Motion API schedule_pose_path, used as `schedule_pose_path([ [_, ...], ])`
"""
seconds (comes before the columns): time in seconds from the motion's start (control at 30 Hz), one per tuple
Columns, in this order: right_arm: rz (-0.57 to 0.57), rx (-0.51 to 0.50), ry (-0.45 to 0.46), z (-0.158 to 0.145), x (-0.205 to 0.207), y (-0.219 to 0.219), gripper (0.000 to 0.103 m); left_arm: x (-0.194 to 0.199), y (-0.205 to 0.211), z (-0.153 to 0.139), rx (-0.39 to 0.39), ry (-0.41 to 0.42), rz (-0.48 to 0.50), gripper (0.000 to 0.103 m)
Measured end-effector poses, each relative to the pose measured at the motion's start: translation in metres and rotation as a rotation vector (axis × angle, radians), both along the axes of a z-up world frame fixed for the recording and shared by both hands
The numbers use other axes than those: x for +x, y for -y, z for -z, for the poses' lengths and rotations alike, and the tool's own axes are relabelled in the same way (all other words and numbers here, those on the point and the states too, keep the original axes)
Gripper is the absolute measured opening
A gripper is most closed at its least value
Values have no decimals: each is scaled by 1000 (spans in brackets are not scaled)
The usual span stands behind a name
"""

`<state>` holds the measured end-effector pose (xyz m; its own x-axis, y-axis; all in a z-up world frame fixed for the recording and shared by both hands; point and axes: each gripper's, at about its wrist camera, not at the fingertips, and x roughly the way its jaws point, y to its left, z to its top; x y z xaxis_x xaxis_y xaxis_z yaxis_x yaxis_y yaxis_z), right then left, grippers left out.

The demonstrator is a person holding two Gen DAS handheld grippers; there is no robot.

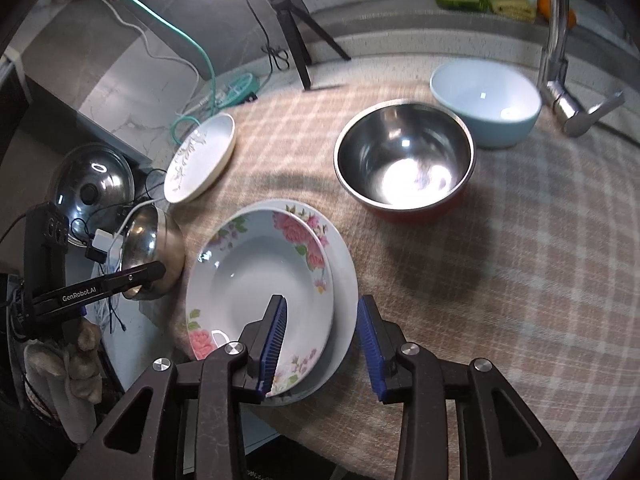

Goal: Organize plates and bowls
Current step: 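Open both grippers to release the pink-flowered plate rim, then raise both open grippers and move them toward the white leaf-pattern plate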

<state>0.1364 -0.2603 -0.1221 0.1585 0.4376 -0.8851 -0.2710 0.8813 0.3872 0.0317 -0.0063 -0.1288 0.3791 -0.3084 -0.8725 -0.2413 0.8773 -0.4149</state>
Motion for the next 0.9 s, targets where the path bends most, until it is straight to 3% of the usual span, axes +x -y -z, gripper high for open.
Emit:
schedule_pose_path([
  [0.1, 4, 15, 69, -17, -6, 4, 34, -19, -6, -15, -13, 78, -76, 14],
  [0.17, 21, 33, 105, -27, -11, 9, 39, -38, -15, -23, -38, 140, -165, 14],
  [0.23, 57, 68, 138, -35, -17, 17, 48, -53, -23, -26, -67, 168, -242, 14],
  [0.27, 75, 81, 147, -38, -18, 21, 48, -59, -25, -27, -71, 169, -259, 14],
  [0.43, 136, 112, 203, -49, -29, 34, 48, -80, -27, -42, 50, 193, -272, 14],
  [0.6, 132, 124, 221, -53, -36, 38, 48, -90, -35, -42, 47, 194, -316, 14],
  [0.73, 107, 75, 257, -58, -39, 34, 48, -95, -35, -42, 29, 194, -327, 14],
  [0.9, 103, 73, 223, -56, -34, 27, 48, -95, -39, -46, 44, 192, -323, 14],
])
